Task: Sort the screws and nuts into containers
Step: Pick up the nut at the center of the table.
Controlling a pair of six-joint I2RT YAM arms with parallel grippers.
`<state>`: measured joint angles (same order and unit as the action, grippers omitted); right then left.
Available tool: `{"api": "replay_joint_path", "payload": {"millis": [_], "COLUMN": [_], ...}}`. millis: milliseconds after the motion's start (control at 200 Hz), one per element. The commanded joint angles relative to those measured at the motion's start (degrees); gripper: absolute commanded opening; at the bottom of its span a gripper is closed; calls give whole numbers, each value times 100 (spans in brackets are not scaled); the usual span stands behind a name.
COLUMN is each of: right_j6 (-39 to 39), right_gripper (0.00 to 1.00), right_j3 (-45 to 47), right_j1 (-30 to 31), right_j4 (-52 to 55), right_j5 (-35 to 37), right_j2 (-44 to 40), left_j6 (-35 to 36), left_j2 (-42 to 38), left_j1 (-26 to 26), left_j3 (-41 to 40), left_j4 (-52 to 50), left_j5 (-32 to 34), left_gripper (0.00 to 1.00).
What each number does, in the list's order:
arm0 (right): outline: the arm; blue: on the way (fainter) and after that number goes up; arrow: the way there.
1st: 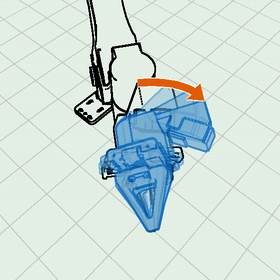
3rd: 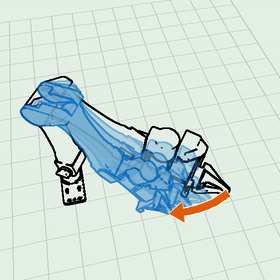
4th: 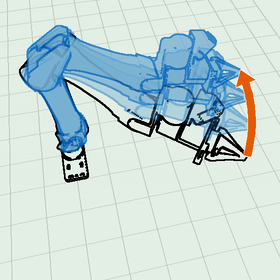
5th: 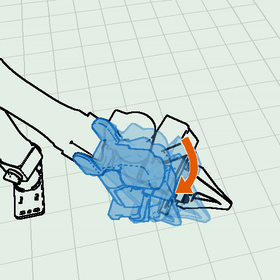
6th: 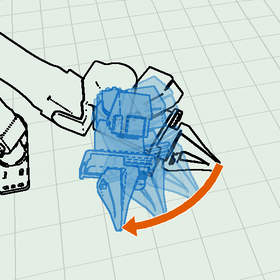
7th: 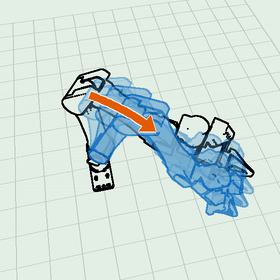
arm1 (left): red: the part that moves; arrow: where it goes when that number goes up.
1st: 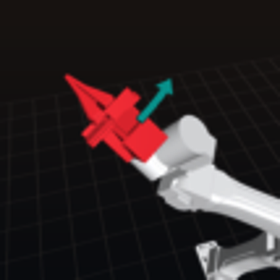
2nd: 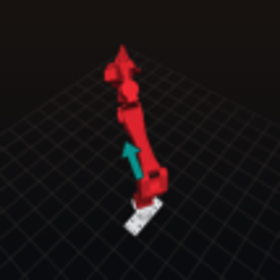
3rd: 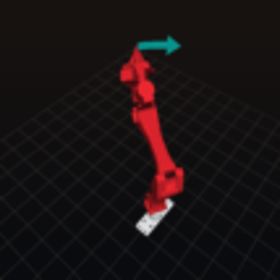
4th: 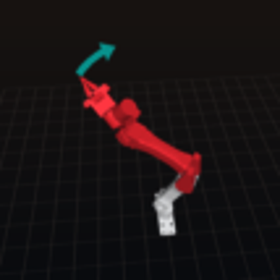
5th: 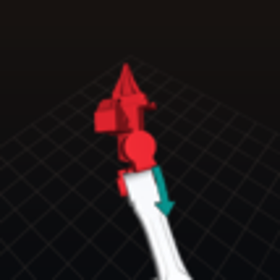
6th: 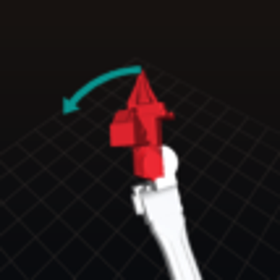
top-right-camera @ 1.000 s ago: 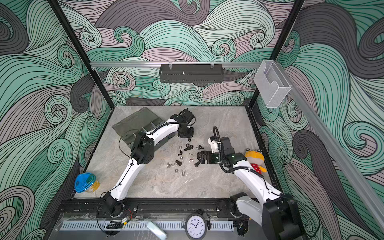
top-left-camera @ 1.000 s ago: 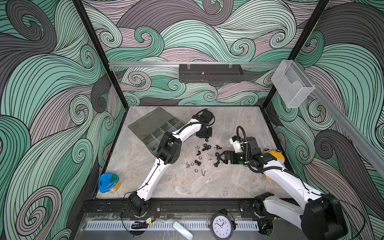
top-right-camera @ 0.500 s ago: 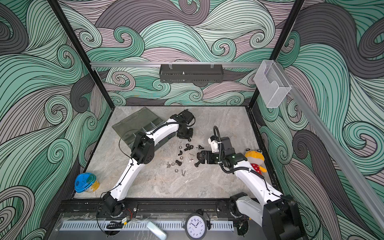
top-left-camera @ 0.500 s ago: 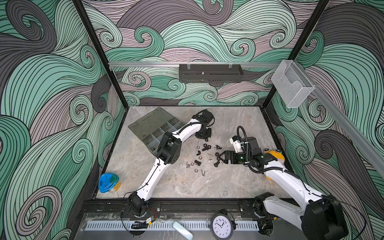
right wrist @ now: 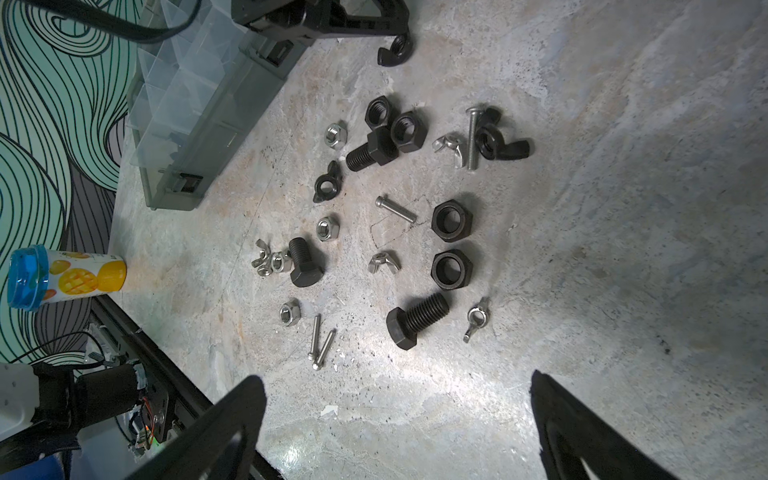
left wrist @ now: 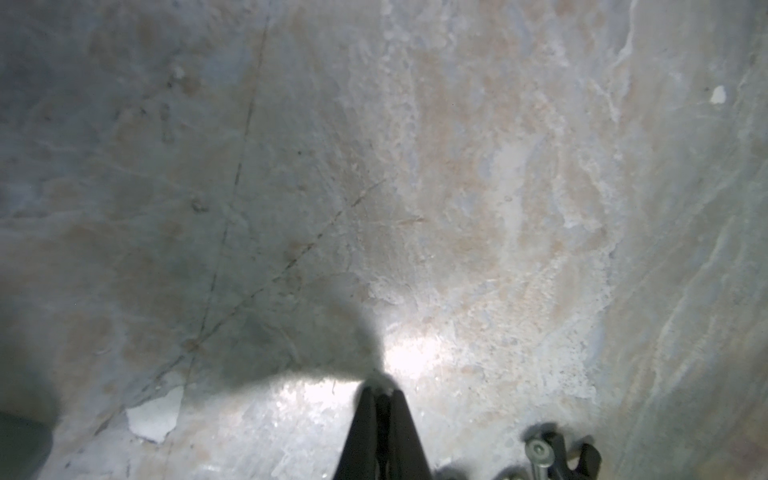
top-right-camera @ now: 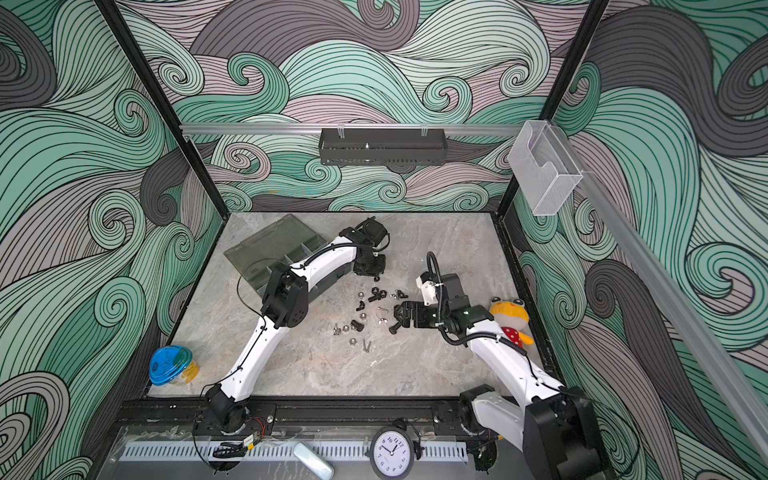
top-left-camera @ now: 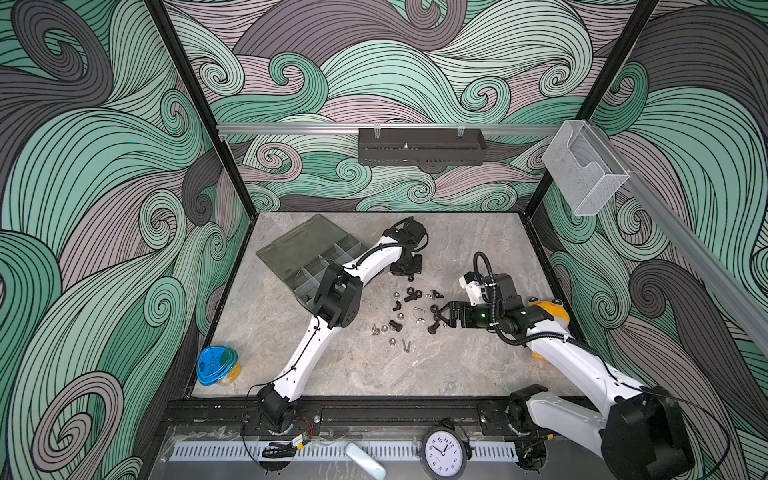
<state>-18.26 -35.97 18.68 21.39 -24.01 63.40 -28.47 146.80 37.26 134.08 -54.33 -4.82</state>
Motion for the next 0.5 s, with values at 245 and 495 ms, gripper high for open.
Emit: {"api": "replay_joint_path", "payload": {"millis": [245, 495], "right_j6": [-72, -61], "right_gripper": [99, 99], "right_j3": [-436, -1186], "right_j1": [341, 1389], "right_j4": [-373, -465], "right_j5": [-197, 213], "right_j2": [358, 909], "left_j6": [296, 491], "left_j2": [-1216, -3495], "left_j1": [-271, -1002], "left_j3": [-770, -3139], "left_j4": [-362, 196], "left_j5": [197, 367], "left_gripper": [0, 0]}}
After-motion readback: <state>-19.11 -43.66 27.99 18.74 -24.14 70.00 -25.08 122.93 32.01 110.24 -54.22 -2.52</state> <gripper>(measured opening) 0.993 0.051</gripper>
